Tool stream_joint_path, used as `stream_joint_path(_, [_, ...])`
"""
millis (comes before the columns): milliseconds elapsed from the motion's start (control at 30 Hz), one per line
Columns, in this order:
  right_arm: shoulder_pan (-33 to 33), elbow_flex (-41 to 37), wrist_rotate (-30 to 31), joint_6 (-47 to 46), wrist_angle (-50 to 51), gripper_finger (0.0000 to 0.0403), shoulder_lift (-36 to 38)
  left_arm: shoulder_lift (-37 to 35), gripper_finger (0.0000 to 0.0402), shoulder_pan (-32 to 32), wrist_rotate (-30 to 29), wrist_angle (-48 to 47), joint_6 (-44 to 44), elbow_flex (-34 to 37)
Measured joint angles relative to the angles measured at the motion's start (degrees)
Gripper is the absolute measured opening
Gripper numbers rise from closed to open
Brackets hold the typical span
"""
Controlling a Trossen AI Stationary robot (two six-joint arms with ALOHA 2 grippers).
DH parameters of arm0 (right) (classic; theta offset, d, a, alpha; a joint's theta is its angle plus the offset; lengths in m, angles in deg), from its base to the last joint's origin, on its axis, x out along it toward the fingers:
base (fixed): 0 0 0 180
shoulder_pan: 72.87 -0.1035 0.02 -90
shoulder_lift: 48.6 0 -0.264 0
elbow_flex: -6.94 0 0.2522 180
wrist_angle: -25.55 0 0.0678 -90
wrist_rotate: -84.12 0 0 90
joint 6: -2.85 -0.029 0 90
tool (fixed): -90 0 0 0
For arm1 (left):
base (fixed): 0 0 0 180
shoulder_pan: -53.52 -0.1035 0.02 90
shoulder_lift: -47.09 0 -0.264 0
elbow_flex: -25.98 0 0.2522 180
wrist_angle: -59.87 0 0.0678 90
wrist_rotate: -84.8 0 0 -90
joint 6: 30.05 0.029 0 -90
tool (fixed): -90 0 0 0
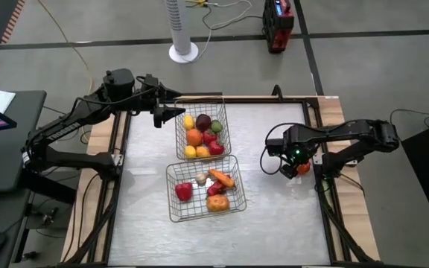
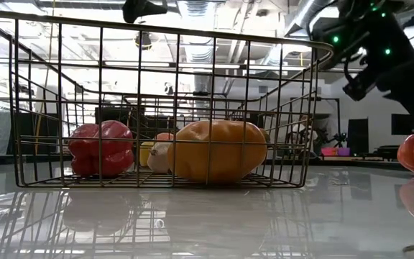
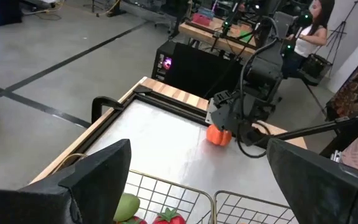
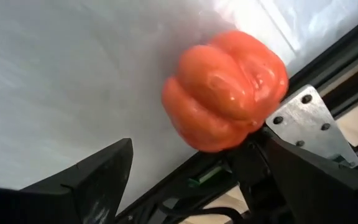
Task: Sort produce into baskets
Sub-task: Put the orange pumpkin into the bottom wire basket
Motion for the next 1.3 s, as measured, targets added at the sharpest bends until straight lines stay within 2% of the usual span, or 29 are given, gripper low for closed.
stream_joint_path(133, [0.04,-2.09,0.40,-0.32,-1.82,0.0399,0.00,0.00,0.0363,0.00,-0.12,0.00,0.00,0.00])
stream_joint_path(367, [0.04,-2.50,5.52,-0.58,-3.55,0.0398,-2.26,0.00,0.0363,0.00,-0.15,-0.21,0.16,0.00])
stream_joint_path(633, [0.04,-2.48,4.52,4.60,-3.37,0.0394,-8.61,0.00,0.0363,0.00,-0.26,-0.22,1.60,0.00])
stream_joint_path(767, [-0.01,-2.39,3.03,8.62,-4.30,0.0370,-10.59,0.00,0.0363,0.00,-1.15,-0.24,2.49,0.00])
stream_joint_path(933, [0.09,-1.71,2.73,9.79,-3.56,0.0321,-11.59,0.00,0.0363,0.00,-1.31,-0.88,2.43,0.00])
stream_joint_path(1133, [0.09,3.09,2.73,9.99,-3.63,0.0301,-10.21,0.00,0.0363,0.00,-1.26,-0.65,2.47,0.00])
stream_joint_path(1300, [0.09,12.58,2.60,9.07,-3.15,0.0303,-9.29,0.00,0.0363,-0.02,-0.88,-1.21,1.97,0.00])
